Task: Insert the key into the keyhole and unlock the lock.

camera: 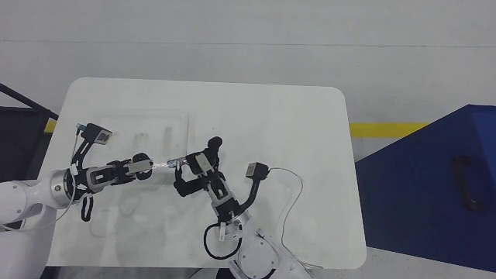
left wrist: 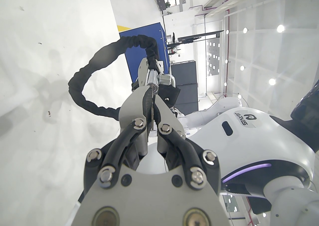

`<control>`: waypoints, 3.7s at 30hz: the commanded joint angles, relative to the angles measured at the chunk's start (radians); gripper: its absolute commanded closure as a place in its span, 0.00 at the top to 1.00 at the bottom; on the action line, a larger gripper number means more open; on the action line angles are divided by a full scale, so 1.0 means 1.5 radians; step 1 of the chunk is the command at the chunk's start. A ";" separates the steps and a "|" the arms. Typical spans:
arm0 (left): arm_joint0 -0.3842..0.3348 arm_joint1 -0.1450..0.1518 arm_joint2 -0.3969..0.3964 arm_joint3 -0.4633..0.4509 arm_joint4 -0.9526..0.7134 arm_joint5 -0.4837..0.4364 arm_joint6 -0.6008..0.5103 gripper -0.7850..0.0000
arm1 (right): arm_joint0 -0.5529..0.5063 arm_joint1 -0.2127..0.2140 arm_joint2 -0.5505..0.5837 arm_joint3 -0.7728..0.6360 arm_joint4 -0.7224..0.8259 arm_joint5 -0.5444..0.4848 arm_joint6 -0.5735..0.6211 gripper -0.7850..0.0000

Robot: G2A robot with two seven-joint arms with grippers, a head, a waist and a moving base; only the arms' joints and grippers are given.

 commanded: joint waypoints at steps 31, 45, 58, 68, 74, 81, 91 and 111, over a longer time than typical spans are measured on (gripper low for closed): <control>-0.017 0.005 0.031 0.006 0.010 -0.011 0.012 1.00 | 0.000 -0.007 0.003 -0.002 -0.023 0.009 0.022 0.00; -0.017 0.005 0.031 0.006 0.010 -0.011 0.012 1.00 | -0.011 -0.007 0.020 -0.026 0.007 0.034 0.002 0.00; -0.017 0.005 0.031 0.006 0.010 -0.011 0.012 1.00 | -0.016 -0.006 0.010 -0.064 0.173 0.190 -0.015 0.00; -0.005 0.004 0.044 -0.003 0.006 -0.013 0.027 1.00 | -0.022 0.000 -0.001 -0.068 0.176 0.190 -0.021 0.00; 0.013 -0.002 0.049 0.002 -0.052 -0.083 0.041 1.00 | -0.022 0.007 -0.019 -0.081 0.221 0.167 -0.044 0.00; 0.030 -0.008 0.074 0.009 -0.058 -0.122 0.070 1.00 | -0.026 0.014 -0.024 -0.099 0.242 0.146 -0.067 0.00; 0.014 -0.015 0.118 0.034 -0.065 -0.148 0.081 0.42 | -0.029 0.019 -0.027 -0.107 0.232 0.137 -0.069 0.00; 0.001 -0.016 0.134 0.038 -0.048 -0.145 0.068 0.26 | -0.014 0.014 -0.043 -0.090 0.205 0.132 -0.111 0.00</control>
